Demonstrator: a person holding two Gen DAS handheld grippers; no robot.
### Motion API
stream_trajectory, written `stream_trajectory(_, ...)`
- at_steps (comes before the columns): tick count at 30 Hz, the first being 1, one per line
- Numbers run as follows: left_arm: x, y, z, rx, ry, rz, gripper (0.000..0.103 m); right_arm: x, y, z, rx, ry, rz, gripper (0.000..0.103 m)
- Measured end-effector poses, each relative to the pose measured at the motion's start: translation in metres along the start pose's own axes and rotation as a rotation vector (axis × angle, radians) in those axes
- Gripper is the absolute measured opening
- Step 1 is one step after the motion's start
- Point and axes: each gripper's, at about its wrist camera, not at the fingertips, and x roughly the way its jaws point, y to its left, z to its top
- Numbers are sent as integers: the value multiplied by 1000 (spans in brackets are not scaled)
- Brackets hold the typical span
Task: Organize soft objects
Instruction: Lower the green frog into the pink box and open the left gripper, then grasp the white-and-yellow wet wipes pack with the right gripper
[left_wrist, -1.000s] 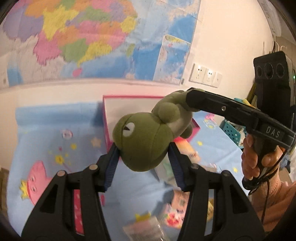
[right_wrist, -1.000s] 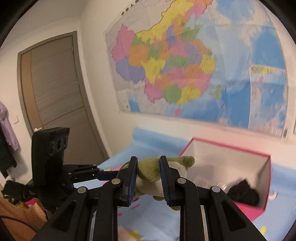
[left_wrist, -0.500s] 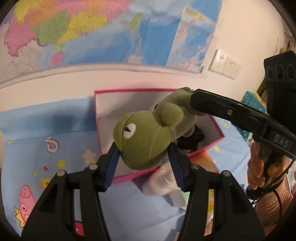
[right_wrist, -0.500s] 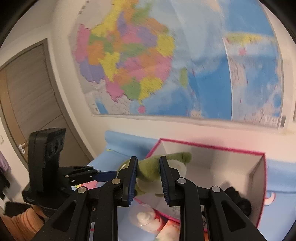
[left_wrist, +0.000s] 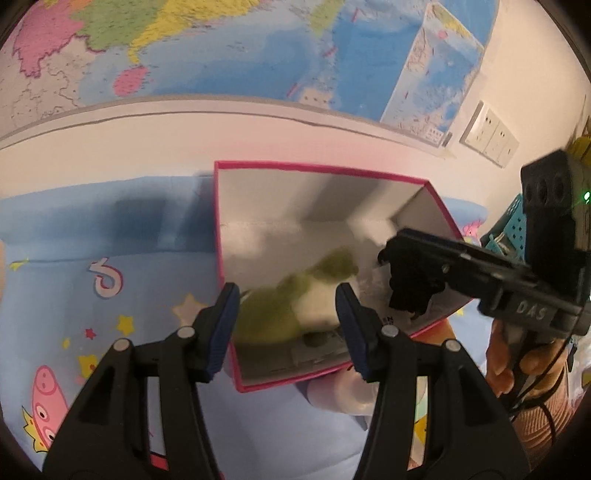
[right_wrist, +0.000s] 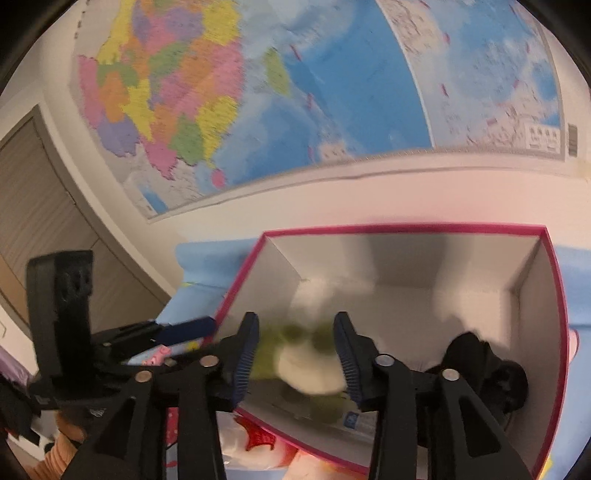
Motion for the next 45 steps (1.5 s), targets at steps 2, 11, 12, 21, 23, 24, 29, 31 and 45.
stream_trajectory(2, -6, 1, -2, -2, -14, 10, 56, -4, -3, -2, 6, 1, 3, 46)
stream_trajectory(11, -61, -3, -29, 12, -134, -28, 65, -49, 3, -22, -50, -23, 22, 56)
stream_trajectory(12, -66, -4, -32, 17, -143, -42, 66, -57, 4, -26, -58, -31, 24, 56)
stream_trajectory(21, -96, -50, -79, 131, -149, -167, 69, -129, -3, -74, -68, -59, 5, 64)
stream_trajectory(23, -97, -61, -88, 149, -141, -192, 69, -138, -8, -88, -63, -45, -20, 64)
stream_trajectory(24, -95, -68, -95, 161, -127, -216, 69, -143, -10, -95, -60, -41, -38, 64)
stream_trajectory(29, -86, -97, -119, 206, -72, -270, 69, -157, -29, -129, -18, 15, -75, 64)
stream_trajectory(31, -80, -107, -128, 219, -43, -289, 69, -159, -35, -141, 2, 32, -85, 64)
stream_trajectory(45, -38, -103, -144, 132, 128, -314, 69, -120, -65, -170, 132, 190, -33, 64)
